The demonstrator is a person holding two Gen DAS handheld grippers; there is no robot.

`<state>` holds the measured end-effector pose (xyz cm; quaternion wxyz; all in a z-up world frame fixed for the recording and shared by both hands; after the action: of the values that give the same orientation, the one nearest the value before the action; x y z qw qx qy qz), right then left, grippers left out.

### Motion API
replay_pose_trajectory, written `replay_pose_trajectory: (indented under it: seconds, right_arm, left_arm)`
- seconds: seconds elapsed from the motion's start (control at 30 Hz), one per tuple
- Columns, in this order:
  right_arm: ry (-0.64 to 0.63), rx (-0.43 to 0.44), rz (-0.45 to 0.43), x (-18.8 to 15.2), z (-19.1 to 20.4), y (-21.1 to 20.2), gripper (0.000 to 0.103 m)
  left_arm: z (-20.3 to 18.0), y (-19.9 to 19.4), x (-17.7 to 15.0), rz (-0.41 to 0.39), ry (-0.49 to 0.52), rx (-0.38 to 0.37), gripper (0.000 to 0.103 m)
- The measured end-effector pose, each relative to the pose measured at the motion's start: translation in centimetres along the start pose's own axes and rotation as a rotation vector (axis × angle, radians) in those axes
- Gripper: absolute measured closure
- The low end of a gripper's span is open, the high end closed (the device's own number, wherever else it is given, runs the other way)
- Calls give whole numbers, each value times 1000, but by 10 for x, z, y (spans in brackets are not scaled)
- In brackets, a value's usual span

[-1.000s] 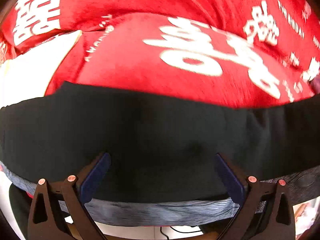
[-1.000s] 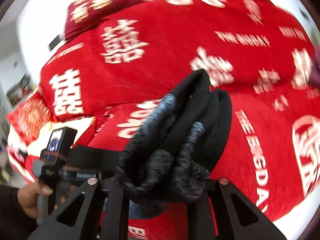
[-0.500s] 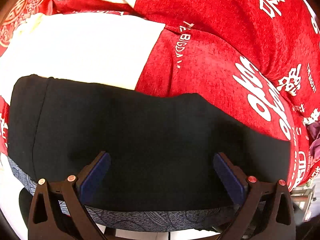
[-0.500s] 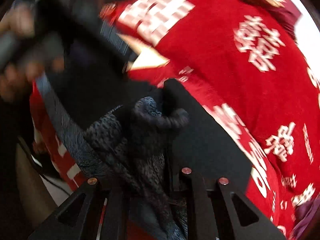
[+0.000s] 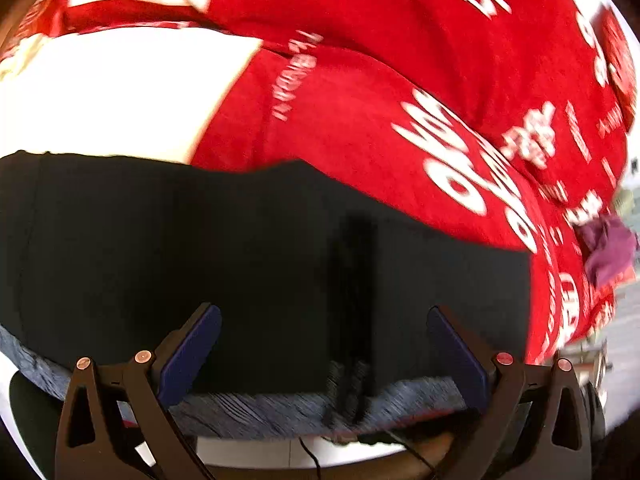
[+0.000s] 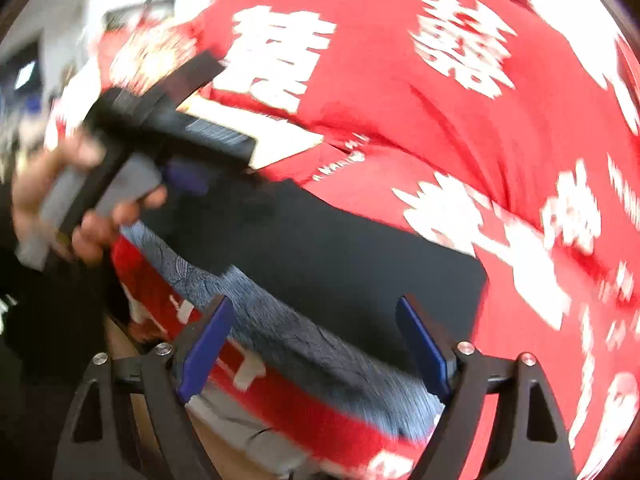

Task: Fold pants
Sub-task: 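Press and smooth the folded pants flat with both tools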

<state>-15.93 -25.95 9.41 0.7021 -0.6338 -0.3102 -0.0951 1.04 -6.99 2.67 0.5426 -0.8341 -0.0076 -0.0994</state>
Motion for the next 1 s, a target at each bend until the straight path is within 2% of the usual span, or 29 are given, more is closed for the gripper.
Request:
replay_pose_trajectory:
  seconds: [0.1, 0.17, 0.23, 0.27, 0.37, 0.43, 0.5, 0.6, 0.67, 0.8, 0.93, 1.0]
  right_arm:
    - [174, 117, 44, -22, -43, 2, 17]
    - [283, 193, 114, -38, -63, 26, 17]
    - [358, 210, 189, -50, -74, 58, 17]
    - [373, 201, 191, -55, -77, 66, 15]
    - [370, 240, 172, -54, -75, 52, 13]
    - [361, 256, 146, -49, -78, 36, 13]
    - [323, 222, 85, -37, -86, 17, 13]
    - [244, 143, 50, -16, -100, 7, 13]
    - [221, 147, 33, 6, -108, 18, 14]
    - [257, 303, 28, 41, -118, 49, 16]
    - [290, 270, 190, 38, -128, 107, 15]
    - [265, 250, 185, 36, -125, 115, 14]
  left_arm:
    - [-25, -8, -3, -21, 36, -54, 0]
    - [-42, -6, -5, -4, 48, -93, 0]
    - [-61, 9, -13, 49, 101, -82, 0]
    - [-70, 16, -19, 66, 138, -64, 0]
    - [-88, 35, -33, 109, 208, -33, 0]
    - [-92, 42, -37, 107, 226, 5, 0]
    - [-93, 53, -39, 127, 235, 27, 0]
    - [-89, 63, -41, 132, 235, 69, 0]
    - [-88, 63, -41, 123, 234, 69, 0]
    - [-89, 64, -43, 120, 239, 83, 0]
    - [-91, 67, -44, 112, 259, 117, 0]
    - [-93, 68, -44, 110, 269, 132, 0]
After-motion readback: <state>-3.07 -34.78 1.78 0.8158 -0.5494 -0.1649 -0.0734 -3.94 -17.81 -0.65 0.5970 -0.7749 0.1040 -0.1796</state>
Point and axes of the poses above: each gripper's, at about its wrist camera, not at the fingertips, and y roughly the way its jaws point, z to its left, x to its top, the point moved 4 cm from there along y, roughly the way its jaws point, and after that the axes turned 7 degrees about z, right-handed, at the moved point
